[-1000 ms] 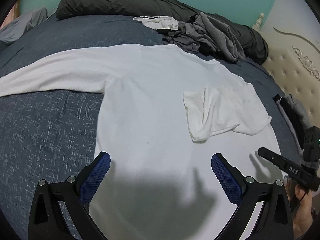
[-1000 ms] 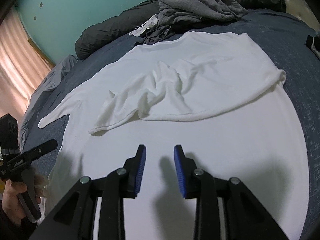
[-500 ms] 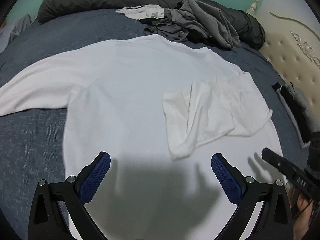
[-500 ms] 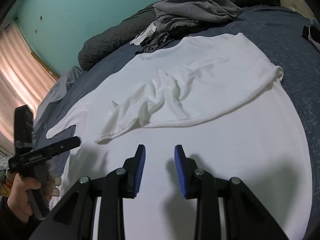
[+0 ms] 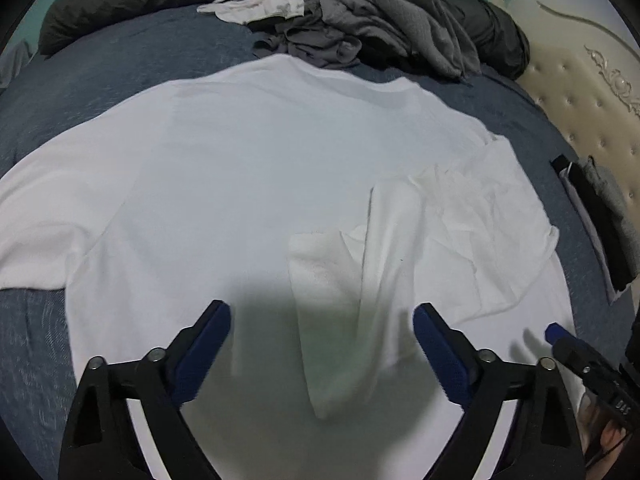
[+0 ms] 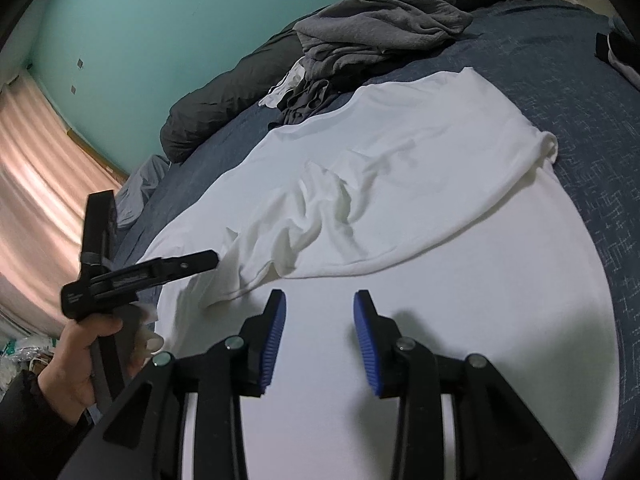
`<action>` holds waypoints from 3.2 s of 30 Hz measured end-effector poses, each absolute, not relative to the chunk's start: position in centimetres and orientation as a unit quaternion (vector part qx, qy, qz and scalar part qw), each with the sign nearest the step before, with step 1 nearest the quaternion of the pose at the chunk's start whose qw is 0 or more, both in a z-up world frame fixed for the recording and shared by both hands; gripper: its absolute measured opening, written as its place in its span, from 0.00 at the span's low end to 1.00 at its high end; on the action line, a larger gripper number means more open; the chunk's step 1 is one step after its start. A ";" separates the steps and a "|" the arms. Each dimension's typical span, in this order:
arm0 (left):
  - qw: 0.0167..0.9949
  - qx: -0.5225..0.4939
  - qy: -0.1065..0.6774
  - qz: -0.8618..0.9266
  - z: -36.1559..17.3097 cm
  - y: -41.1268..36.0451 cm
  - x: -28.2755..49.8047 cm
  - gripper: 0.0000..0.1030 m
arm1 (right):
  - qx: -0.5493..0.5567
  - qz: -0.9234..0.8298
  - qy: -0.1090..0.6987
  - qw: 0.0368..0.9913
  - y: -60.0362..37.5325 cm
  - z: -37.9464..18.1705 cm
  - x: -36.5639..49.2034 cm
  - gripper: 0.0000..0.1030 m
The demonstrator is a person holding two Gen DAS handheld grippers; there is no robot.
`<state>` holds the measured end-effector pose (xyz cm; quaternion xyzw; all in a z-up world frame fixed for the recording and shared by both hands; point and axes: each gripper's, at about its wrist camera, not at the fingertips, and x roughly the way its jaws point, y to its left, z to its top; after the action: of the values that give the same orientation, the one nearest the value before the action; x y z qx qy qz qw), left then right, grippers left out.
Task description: Fold clothes
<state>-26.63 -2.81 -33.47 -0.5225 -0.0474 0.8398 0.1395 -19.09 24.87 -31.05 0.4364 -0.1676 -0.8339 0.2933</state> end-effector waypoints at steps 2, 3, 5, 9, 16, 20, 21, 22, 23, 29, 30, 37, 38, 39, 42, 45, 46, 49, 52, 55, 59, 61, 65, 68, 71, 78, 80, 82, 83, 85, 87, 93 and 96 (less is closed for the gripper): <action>0.141 -0.526 -0.049 0.837 -33.8 -2.8 -27.0 0.89 | 0.436 -0.833 -0.173 0.293 25.1 -31.1 -19.3 0.34; 0.141 -0.526 -0.049 0.837 -33.9 -2.8 -27.1 0.83 | 0.436 -0.833 -0.175 0.292 25.2 -31.1 -19.4 0.34; 0.144 -0.527 -0.050 0.836 -34.0 -2.9 -27.4 0.73 | 0.436 -0.831 -0.180 0.293 25.4 -31.1 -19.6 0.35; 0.149 -0.526 -0.042 0.836 -33.9 -2.7 -27.9 0.64 | 0.435 -0.831 -0.182 0.295 25.5 -31.1 -19.6 0.36; 0.154 -0.517 -0.067 0.840 -32.8 -3.6 -28.7 0.63 | 0.437 -0.828 -0.188 0.297 25.6 -31.3 -19.7 0.37; 0.156 -0.515 -0.066 0.840 -32.4 -3.6 -29.4 0.59 | 0.434 -0.828 -0.193 0.297 25.7 -31.2 -19.8 0.37; 0.156 -0.516 -0.064 0.840 -32.3 -3.5 -29.5 0.53 | 0.435 -0.828 -0.194 0.296 25.8 -31.3 -19.9 0.37; 0.157 -0.519 -0.060 0.838 -32.4 -3.4 -29.5 0.49 | 0.436 -0.827 -0.194 0.296 25.8 -31.4 -20.0 0.37; 0.158 -0.522 -0.054 0.837 -32.6 -3.3 -29.6 0.41 | 0.436 -0.827 -0.195 0.296 25.8 -31.4 -20.0 0.37; 0.155 -0.529 -0.052 0.833 -33.6 -3.1 -30.1 0.33 | 0.436 -0.826 -0.199 0.297 25.8 -31.3 -20.0 0.37; 0.156 -0.530 -0.050 0.832 -33.7 -2.9 -30.2 0.33 | 0.436 -0.826 -0.200 0.296 25.8 -31.3 -20.0 0.37; 0.156 -0.532 -0.038 0.832 -34.2 -2.4 -30.0 0.21 | 0.439 -0.823 -0.206 0.295 25.9 -31.5 -20.1 0.37; 0.161 -0.533 -0.044 0.830 -34.3 -2.5 -30.0 0.14 | 0.439 -0.823 -0.206 0.296 26.0 -31.5 -20.0 0.37; 0.164 -0.534 -0.047 0.828 -34.3 -2.5 -29.9 0.12 | 0.438 -0.824 -0.207 0.295 26.0 -31.5 -20.1 0.37; 0.169 -0.534 -0.047 0.827 -34.2 -2.5 -29.7 0.10 | 0.437 -0.824 -0.208 0.293 26.2 -31.4 -20.1 0.37; 0.174 -0.526 -0.047 0.831 -33.1 -2.6 -29.2 0.09 | 0.436 -0.825 -0.210 0.290 26.4 -31.4 -20.1 0.37; 0.176 -0.522 -0.046 0.833 -32.6 -2.7 -29.0 0.09 | 0.436 -0.826 -0.210 0.290 26.4 -31.4 -20.1 0.37; 0.177 -0.515 -0.045 0.838 -30.8 -3.2 -28.0 0.09 | 0.435 -0.827 -0.212 0.288 26.6 -31.4 -20.2 0.37; 0.175 -0.508 -0.053 0.841 -29.2 -4.0 -26.9 0.08 | 0.434 -0.828 -0.213 0.285 26.8 -31.4 -20.2 0.37; 0.172 -0.507 -0.055 0.843 -27.7 -4.7 -25.7 0.08 | 0.433 -0.828 -0.215 0.283 27.0 -31.4 -20.2 0.37; 0.165 -0.505 -0.041 0.846 -25.4 -5.7 -24.1 0.08 | 0.429 -0.831 -0.223 0.273 27.7 -31.5 -20.5 0.37; 0.160 -0.502 -0.049 0.848 -24.1 -6.5 -23.5 0.08 | 0.430 -0.830 -0.229 0.271 27.9 -31.7 -20.6 0.37; 0.153 -0.496 -0.055 0.853 -21.5 -7.5 -22.2 0.08 | 0.431 -0.831 -0.231 0.267 28.0 -31.7 -20.7 0.37; 0.153 -0.496 -0.051 0.853 -19.9 -7.8 -20.9 0.08 | 0.426 -0.833 -0.232 0.267 28.2 -31.3 -20.6 0.37; 0.152 -0.499 -0.051 0.851 -19.1 -8.2 -19.8 0.08 | 0.421 -0.835 -0.234 0.268 28.5 -31.0 -20.5 0.37; 0.147 -0.521 -0.064 0.838 -20.8 -8.6 -17.8 0.08 | 0.422 -0.834 -0.233 0.268 28.6 -31.0 -20.5 0.37; 0.141 -0.530 -0.070 0.833 -22.2 -8.9 -17.8 0.08 | 0.423 -0.834 -0.234 0.266 28.7 -31.1 -20.5 0.37; 0.131 -0.538 -0.079 0.829 -23.8 -9.4 -18.1 0.08 | 0.424 -0.833 -0.236 0.265 28.8 -31.2 -20.5 0.37; 0.125 -0.541 -0.082 0.827 -24.6 -9.7 -18.3 0.08 | 0.424 -0.833 -0.237 0.264 28.9 -31.2 -20.5 0.37; 0.109 -0.547 -0.083 0.826 -26.3 -10.3 -19.0 0.08 | 0.425 -0.833 -0.238 0.263 28.9 -31.2 -20.5 0.37; 0.092 -0.549 -0.084 0.826 -28.1 -11.1 -19.8 0.08 | 0.426 -0.833 -0.237 0.263 28.8 -31.3 -20.6 0.37; 0.061 -0.560 -0.102 0.820 -31.4 -13.1 -20.4 0.18 | 0.430 -0.831 -0.233 0.266 28.3 -31.6 -20.7 0.37; 0.048 -0.547 -0.115 0.828 -31.1 -14.4 -19.5 0.27 | 0.432 -0.829 -0.232 0.268 28.1 -31.7 -20.7 0.38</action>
<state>-19.54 -14.45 -31.05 -0.5471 -0.1147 0.8278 0.0480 -20.68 28.12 -31.68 0.4319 -0.2316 -0.8295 0.2680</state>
